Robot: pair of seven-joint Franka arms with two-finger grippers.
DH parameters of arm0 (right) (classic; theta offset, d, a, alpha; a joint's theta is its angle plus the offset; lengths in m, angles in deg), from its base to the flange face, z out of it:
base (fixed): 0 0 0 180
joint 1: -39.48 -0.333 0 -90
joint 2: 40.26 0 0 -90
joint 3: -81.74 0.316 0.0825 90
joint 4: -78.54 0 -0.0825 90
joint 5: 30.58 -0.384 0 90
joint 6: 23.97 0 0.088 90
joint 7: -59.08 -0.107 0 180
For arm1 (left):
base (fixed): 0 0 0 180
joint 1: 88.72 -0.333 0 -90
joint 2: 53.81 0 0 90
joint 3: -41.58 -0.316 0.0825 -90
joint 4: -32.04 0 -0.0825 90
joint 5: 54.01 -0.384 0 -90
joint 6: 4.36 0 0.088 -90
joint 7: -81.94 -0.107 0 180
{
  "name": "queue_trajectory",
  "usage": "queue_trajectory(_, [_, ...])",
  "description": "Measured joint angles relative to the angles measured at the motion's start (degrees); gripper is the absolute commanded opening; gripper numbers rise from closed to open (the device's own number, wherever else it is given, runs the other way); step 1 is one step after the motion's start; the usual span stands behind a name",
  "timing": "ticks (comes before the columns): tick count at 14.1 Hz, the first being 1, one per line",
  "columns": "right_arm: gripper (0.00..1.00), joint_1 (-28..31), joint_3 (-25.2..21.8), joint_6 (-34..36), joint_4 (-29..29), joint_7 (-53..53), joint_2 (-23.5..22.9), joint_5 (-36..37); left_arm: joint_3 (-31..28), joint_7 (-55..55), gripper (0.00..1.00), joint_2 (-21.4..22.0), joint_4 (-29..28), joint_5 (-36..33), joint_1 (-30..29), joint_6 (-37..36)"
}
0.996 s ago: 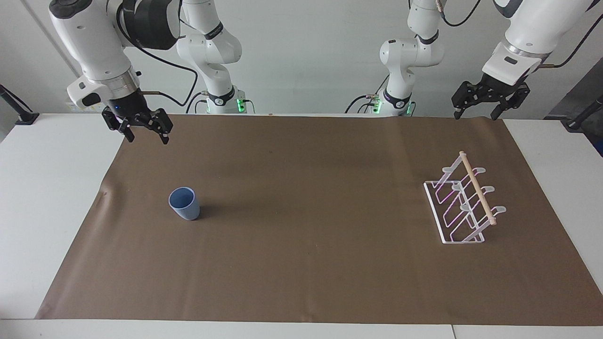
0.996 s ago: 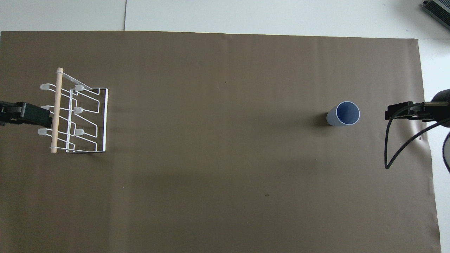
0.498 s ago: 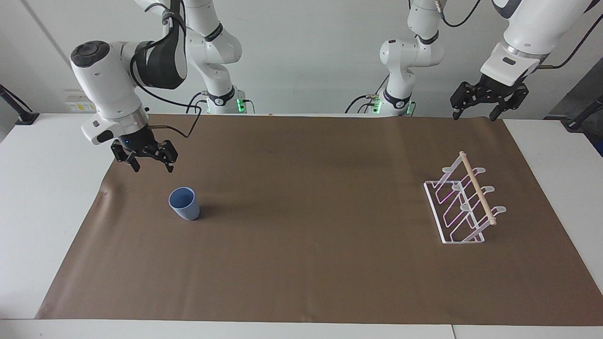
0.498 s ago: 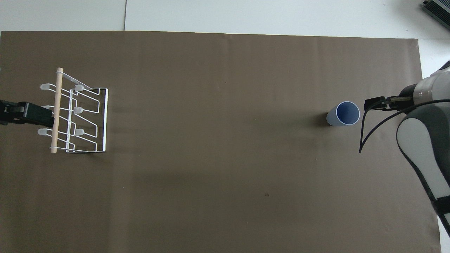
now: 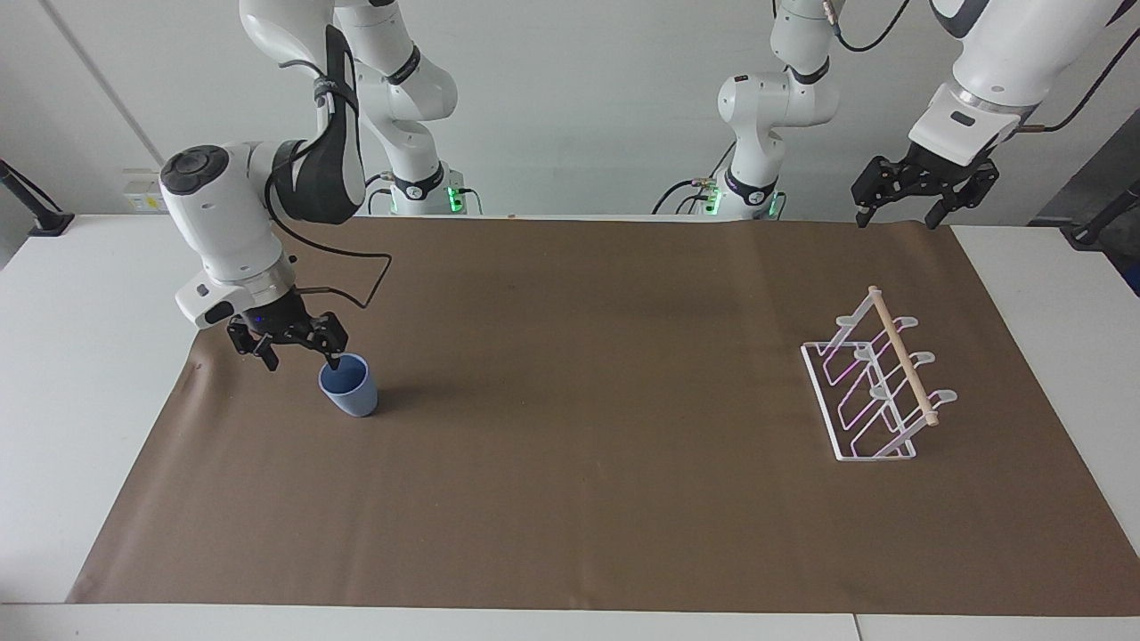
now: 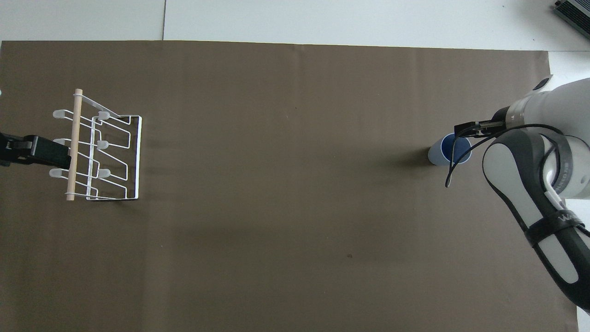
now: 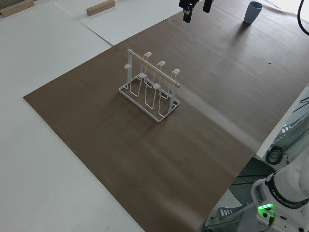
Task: Hang cup on cup holder
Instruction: 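Reach the right gripper down to the rim of the blue cup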
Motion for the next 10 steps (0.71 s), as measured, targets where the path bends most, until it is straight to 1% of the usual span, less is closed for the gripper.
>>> queue_trajectory(4, [1.0,0.0,0.0,-3.2,-4.9,3.5,-0.1,-0.1,0.1,0.0,1.0,0.0,0.0,0.0,0.0,0.0])
queue_trajectory(10, [1.0,0.4,-0.2,-3.5,-5.5,5.7,-0.1,-0.1,0.2,0.0,1.0,0.0,0.0,0.0,0.1,0.0])
